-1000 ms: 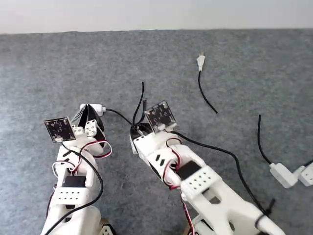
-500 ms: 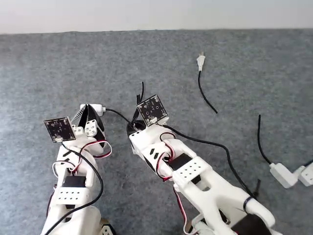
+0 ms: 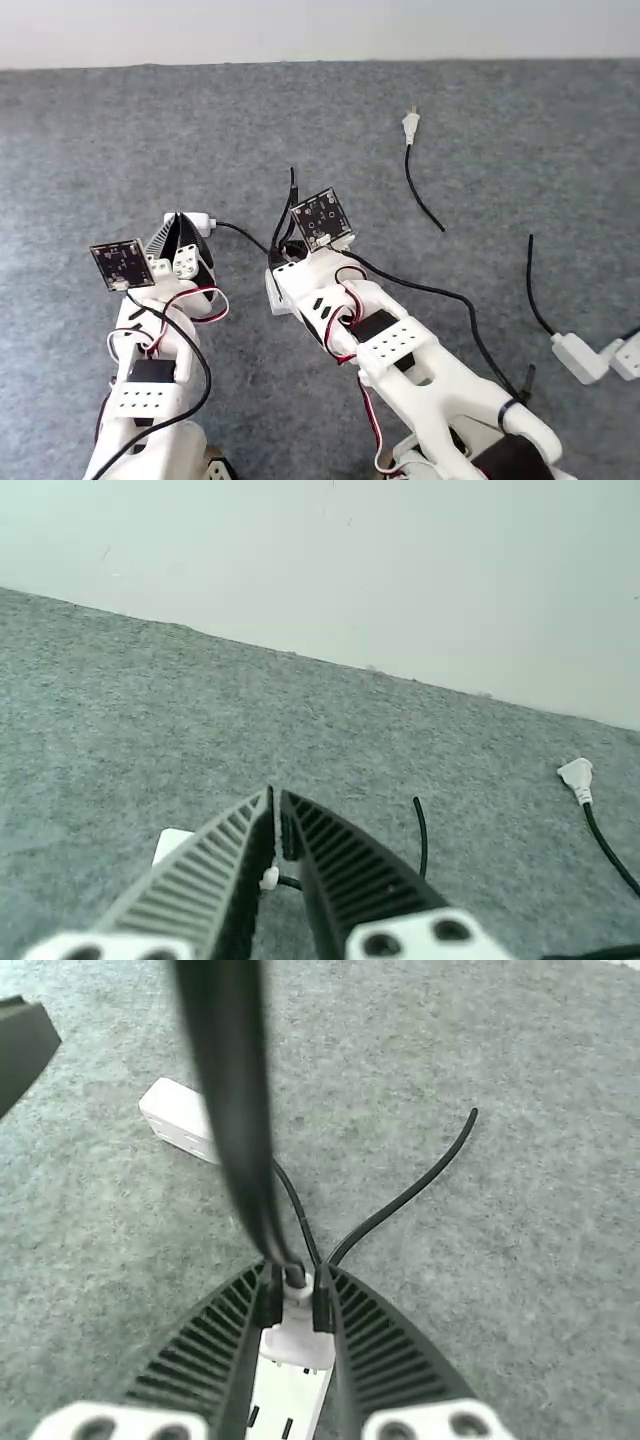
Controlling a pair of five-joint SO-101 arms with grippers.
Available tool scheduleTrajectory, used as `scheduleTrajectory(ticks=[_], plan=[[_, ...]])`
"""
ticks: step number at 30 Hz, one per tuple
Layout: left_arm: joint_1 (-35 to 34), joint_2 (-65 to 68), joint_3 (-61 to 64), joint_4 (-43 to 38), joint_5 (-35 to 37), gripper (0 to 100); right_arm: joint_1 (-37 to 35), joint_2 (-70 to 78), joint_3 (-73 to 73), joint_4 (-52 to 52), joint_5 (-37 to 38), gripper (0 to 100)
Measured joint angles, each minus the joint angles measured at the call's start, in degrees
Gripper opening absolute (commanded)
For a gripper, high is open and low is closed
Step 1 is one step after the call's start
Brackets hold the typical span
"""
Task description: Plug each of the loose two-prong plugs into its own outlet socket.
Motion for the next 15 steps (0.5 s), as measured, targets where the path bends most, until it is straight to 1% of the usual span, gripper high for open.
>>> scheduleTrajectory(ticks=[15], plan=[[0.0, 0.0, 0.0, 0.0, 0.0, 1, -0.4, 0.1, 0.0, 0.0, 0.0, 0.8]])
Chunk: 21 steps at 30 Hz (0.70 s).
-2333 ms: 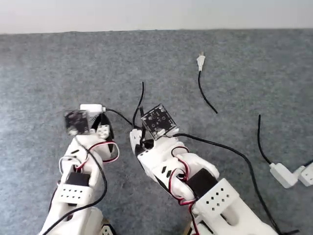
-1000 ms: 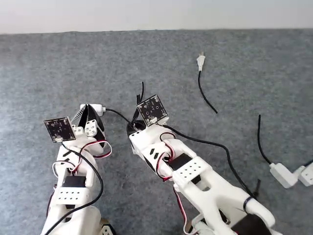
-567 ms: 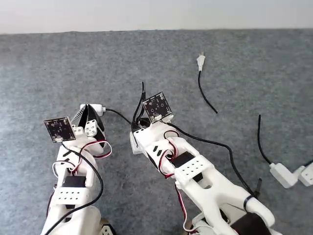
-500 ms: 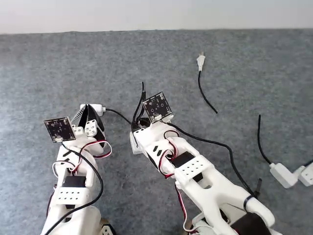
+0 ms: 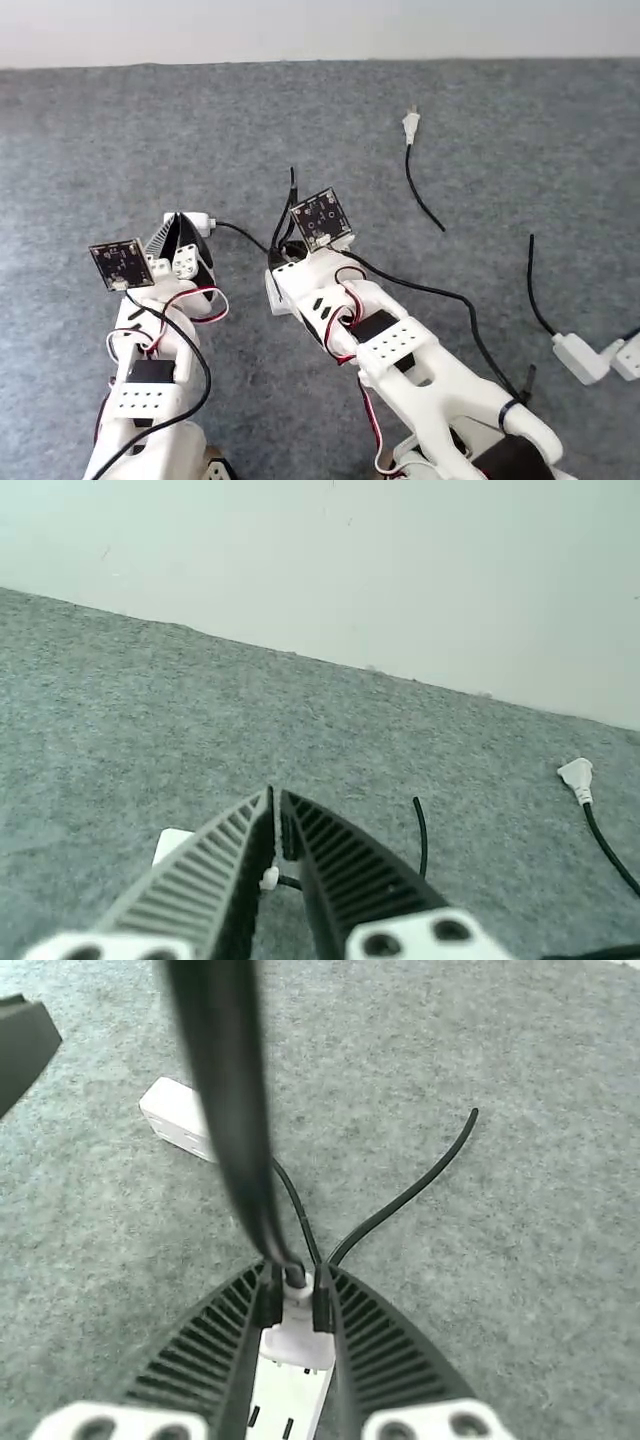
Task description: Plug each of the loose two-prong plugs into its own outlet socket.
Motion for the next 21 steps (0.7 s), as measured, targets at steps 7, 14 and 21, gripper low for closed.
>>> scheduleTrajectory(ticks=[7, 14, 21], plan=[[0.0, 0.0, 0.0, 0.0, 0.0, 1, -0.4, 4.2, -3.5, 0.0, 0.0, 0.8], [0.0, 0.0, 0.2, 0.0, 0.0, 1, -0.4, 4.3, -3.5, 0.0, 0.0, 0.8], [0.0, 0.0, 1.2, 0.0, 0.0, 1, -0.3, 5.0, -3.8, 2.5, -0.7, 0.8]])
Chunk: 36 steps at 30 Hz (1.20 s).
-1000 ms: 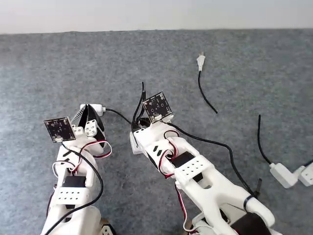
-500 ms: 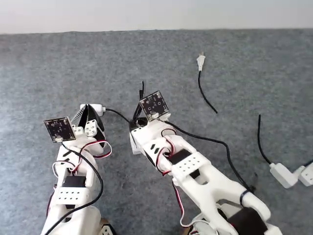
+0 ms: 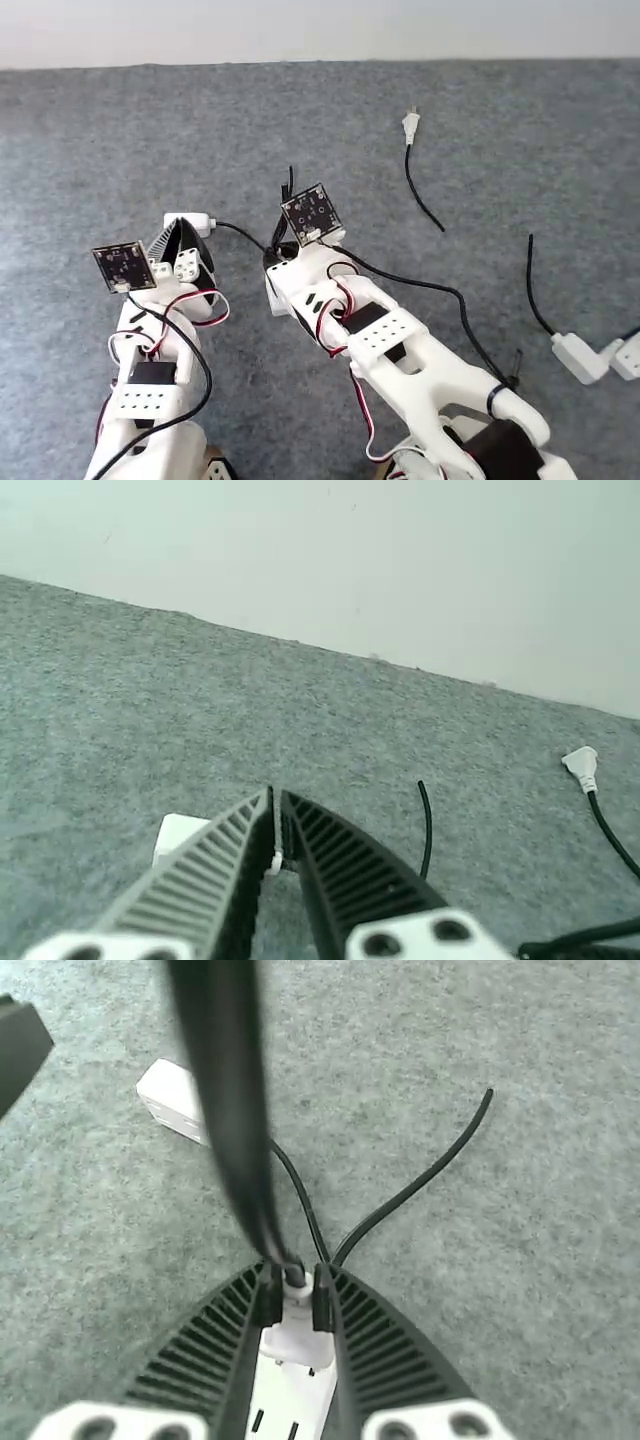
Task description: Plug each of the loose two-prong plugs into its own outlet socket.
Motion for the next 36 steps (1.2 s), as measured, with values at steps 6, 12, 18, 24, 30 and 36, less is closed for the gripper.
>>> scheduleTrajectory(ticks=[6, 12, 18, 24, 30, 36], plan=[[0.0, 0.0, 0.0, 0.0, 0.0, 1, -0.1, -0.1, 0.0, 1.3, -0.5, 0.8], [0.0, 0.0, 0.0, 0.0, 0.0, 1, -0.2, -0.1, -0.5, 4.8, -0.8, 0.8], [0.0, 0.0, 0.0, 0.0, 0.0, 1, -1.5, -0.2, -1.8, 9.1, -0.4, 0.8], [-1.1, 0.0, 0.0, 0.0, 0.0, 1, -2.3, 2.5, -5.2, 11.3, 3.2, 0.8], [-1.1, 0.0, 0.0, 0.0, 0.0, 1, -2.3, 9.3, -17.1, 23.6, 3.6, 0.8], [-1.1, 0.0, 0.0, 0.0, 0.0, 1, -2.3, 11.8, -21.6, 31.1, 3.6, 0.8]])
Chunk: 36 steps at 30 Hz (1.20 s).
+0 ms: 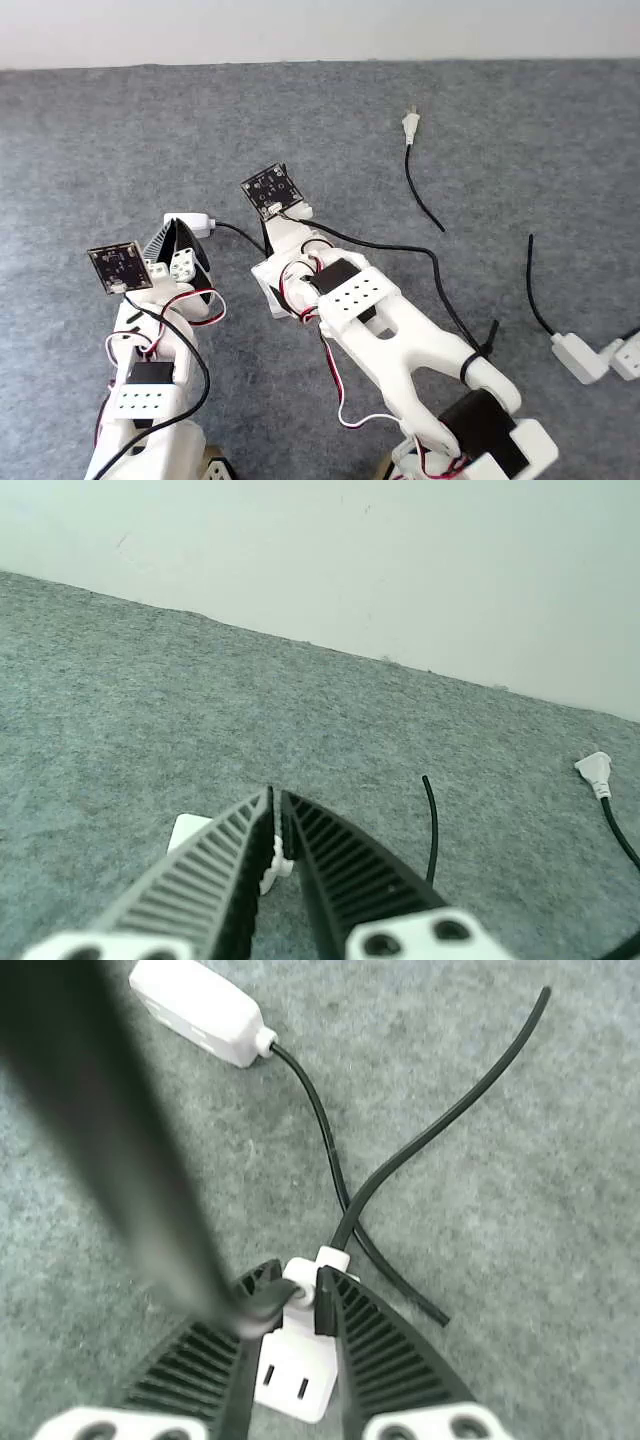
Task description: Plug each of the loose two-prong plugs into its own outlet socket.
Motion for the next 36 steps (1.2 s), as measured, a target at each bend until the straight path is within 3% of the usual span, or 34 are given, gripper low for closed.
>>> scheduleTrajectory(ticks=[18, 25, 36], plan=[[0.0, 0.0, 0.7, 0.0, 0.0, 1, 0.0, 2.2, -4.2, 9.0, 6.8, 0.8], [0.0, 0.0, 0.8, 0.0, 0.0, 1, 0.0, 8.6, -12.1, 16.6, 7.1, 0.9], [0.0, -2.4, 2.1, 0.0, 0.0, 1, 0.0, 8.9, -12.7, 18.1, 7.5, 1.1]])
